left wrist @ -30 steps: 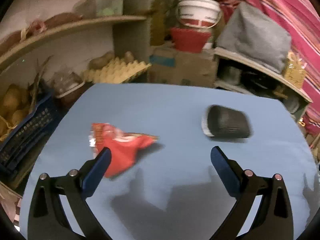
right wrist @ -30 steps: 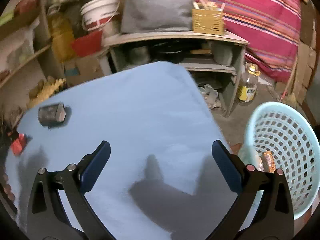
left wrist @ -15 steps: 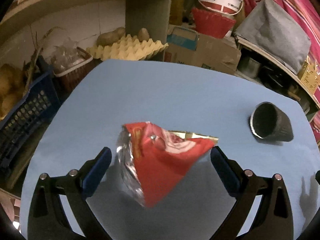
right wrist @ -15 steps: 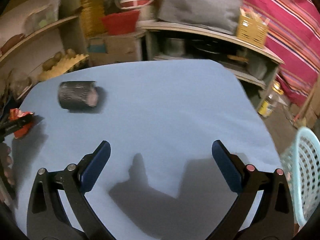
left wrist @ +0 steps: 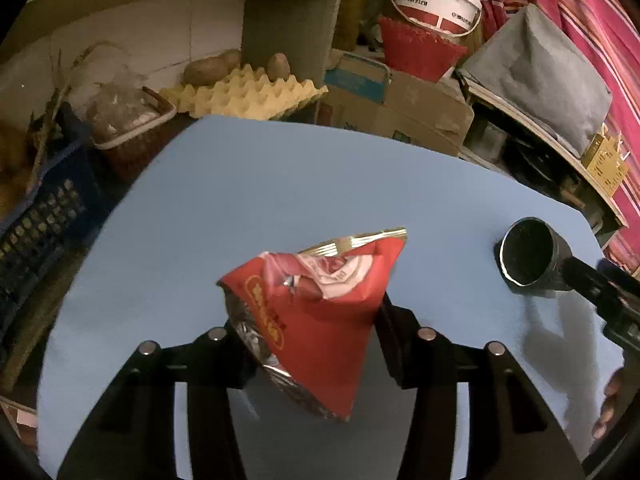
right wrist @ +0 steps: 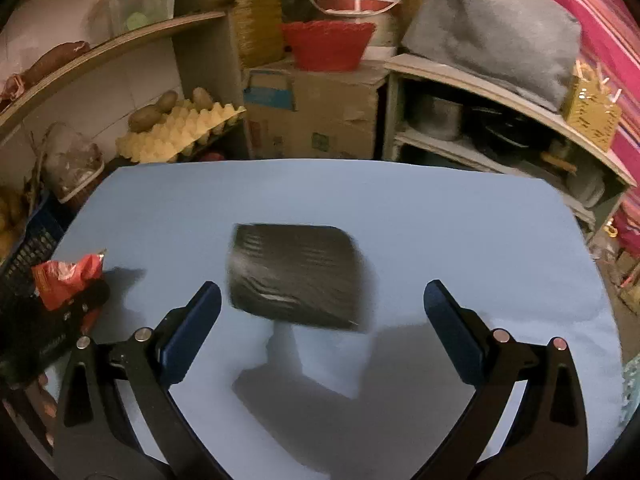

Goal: Collect trash
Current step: 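Grasp the red wrapper with the left tool while the right tool grasps the black cup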

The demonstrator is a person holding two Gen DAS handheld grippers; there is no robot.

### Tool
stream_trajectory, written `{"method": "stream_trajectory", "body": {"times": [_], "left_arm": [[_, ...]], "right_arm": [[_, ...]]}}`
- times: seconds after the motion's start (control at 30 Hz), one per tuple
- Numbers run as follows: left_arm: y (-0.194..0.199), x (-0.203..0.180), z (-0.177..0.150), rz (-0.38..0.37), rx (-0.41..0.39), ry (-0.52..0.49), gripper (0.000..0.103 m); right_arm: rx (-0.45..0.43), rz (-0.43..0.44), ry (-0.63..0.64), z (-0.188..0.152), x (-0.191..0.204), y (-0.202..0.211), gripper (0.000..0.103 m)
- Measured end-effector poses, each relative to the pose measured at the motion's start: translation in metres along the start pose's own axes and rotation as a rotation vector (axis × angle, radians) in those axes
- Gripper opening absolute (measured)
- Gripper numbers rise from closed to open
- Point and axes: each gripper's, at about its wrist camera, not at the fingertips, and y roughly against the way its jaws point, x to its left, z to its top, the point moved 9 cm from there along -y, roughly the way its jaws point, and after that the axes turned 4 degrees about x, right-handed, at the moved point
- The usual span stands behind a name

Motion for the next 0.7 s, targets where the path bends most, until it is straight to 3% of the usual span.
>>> {"method": "stream_trajectory", "body": {"times": [0.13,0.3,0.43,0.47,0.53,0.7], "left_arm": [[0.014,0.018,0.007,0.067,-0.037,-0.004,0.049],[0.028,0.037,0.014,0.075,-0.063,0.024,0.049],[0.034,0.041,0.015,0.079,-0.066,0.026,0.049],[0.035,0.040,0.015,0.080,-0.069,0.020,0.049],[0.038,0.034,0.016,0.092,-0.078,-0.008,0.049],[0.047,0.024,0.018,0.088,-0.093,-0.019,0.049]], "right_arm": [[0.014,-0.076,0.052,0.009,0.015,-0.017,0.099],[0.061,-0.143,0.067,0.009,0.011,-0.038,0.099],[0.100,-0.138,0.069,0.000,0.008,-0.049,0.098],[0.095,-0.142,0.079,-0.001,0.008,-0.049,0.096],[0.099,-0.124,0.091,-0.005,0.010,-0.050,0.075],[0.076,-0.086,0.087,-0.007,0.007,-0.036,0.075]]}}
